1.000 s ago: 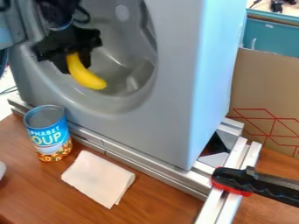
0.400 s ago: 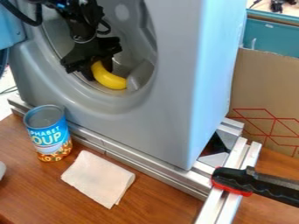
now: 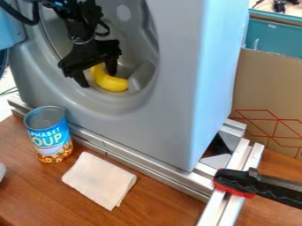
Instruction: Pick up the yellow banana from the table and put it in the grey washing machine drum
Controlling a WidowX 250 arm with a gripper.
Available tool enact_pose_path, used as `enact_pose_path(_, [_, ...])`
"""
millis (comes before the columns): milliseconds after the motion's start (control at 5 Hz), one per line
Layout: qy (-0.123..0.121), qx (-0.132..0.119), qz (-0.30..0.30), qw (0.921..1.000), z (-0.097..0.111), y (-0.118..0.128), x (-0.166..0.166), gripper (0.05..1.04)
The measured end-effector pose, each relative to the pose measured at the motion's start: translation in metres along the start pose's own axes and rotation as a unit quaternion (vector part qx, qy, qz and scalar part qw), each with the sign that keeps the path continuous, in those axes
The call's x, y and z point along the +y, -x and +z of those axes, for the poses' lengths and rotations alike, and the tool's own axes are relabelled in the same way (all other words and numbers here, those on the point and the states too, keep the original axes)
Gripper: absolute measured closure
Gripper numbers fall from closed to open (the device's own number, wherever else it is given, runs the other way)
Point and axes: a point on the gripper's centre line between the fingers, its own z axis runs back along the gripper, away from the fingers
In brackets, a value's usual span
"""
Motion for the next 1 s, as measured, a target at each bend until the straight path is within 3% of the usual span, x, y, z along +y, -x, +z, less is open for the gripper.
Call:
enact_pose_path(400, [0.014, -0.009, 0.009, 0.9998, 0.035, 0.007, 0.024, 0.083])
enact_pose_path(600, [0.001, 0.028, -0.075, 0.9968, 0.054, 0.024, 0.037, 0.083])
enact_pose_path(800, [-0.037, 0.105, -0.176, 0.9781, 0.073, 0.051, 0.057, 0.083])
enact_pose_path(1000, [-0.067, 0.159, -0.298, 0.9389, 0.084, 0.079, 0.053, 0.083])
